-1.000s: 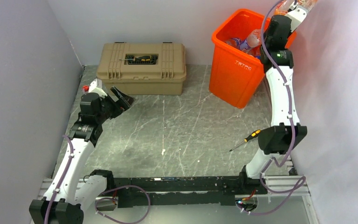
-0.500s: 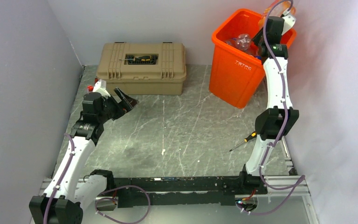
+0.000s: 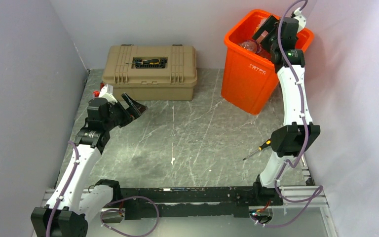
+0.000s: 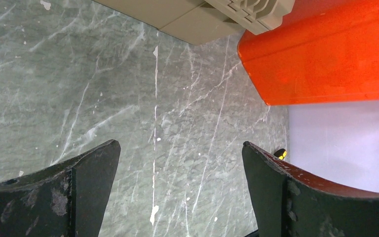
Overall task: Put the plastic bottles in the bin
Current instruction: Place the plastic bottle in the trash bin, then reset both arms
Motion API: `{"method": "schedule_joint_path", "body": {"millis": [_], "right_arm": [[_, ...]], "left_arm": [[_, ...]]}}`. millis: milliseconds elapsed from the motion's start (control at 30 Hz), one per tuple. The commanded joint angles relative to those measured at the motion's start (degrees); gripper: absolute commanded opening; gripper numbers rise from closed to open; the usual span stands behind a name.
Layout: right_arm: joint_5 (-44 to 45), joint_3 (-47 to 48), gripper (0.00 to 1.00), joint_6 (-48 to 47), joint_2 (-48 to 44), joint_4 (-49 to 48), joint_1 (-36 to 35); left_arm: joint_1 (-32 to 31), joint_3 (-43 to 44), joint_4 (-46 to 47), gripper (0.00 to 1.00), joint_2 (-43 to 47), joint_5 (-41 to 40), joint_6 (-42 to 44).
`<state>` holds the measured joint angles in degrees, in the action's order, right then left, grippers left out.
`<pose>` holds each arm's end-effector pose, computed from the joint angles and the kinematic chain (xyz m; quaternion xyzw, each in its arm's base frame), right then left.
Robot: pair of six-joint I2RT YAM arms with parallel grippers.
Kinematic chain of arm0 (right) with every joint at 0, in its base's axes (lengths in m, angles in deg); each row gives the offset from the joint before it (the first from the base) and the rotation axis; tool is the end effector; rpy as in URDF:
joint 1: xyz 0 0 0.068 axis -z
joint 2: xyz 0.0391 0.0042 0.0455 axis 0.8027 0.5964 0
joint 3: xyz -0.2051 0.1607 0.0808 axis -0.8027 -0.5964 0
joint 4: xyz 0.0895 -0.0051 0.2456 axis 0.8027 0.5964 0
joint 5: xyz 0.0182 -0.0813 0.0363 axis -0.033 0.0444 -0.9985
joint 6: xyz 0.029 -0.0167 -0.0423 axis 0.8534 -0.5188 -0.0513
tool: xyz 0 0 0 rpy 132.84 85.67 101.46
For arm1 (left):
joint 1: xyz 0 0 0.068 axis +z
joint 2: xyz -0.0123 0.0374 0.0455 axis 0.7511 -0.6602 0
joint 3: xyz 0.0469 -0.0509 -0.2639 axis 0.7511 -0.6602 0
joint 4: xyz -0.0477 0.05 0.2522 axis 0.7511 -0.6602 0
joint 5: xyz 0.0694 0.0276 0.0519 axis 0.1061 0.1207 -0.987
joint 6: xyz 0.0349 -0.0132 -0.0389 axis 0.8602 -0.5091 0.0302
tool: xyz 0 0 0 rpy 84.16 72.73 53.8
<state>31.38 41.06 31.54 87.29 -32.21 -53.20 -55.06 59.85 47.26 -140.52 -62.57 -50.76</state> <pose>0.4101 -0.0071 0.4644 0.2788 0.7538 0.1070 0.5854 0.2039 -0.0329 0.3125 -0.1841 0.8138 -0.3334 0.4390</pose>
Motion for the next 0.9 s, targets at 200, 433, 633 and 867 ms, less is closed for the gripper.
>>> {"method": "schedule_joint_path", "body": {"millis": [200, 433, 633, 867], "right_arm": [[2.0, 5.3, 1.00, -3.9, -7.9, 0.4, -2.3], [11.3, -9.5, 1.00, -14.0, -24.1, -14.6, -15.6], [7.0, -23.9, 1.00, -15.9, -37.6, -22.0, -22.7], [-1.2, -48.9, 1.00, -14.7, -56.1, -26.7, -23.7]], "left_arm": [[-0.1, 0.6, 0.2, 1.00, 2.2, -0.3, 2.8], [-0.2, 2.4, -2.3, 0.99, 3.5, -4.4, 6.0], [-0.5, 3.6, -4.2, 1.00, 4.6, -9.4, 8.6], [-2.6, 2.8, -3.9, 0.99, 7.4, -16.3, 11.2]]}}
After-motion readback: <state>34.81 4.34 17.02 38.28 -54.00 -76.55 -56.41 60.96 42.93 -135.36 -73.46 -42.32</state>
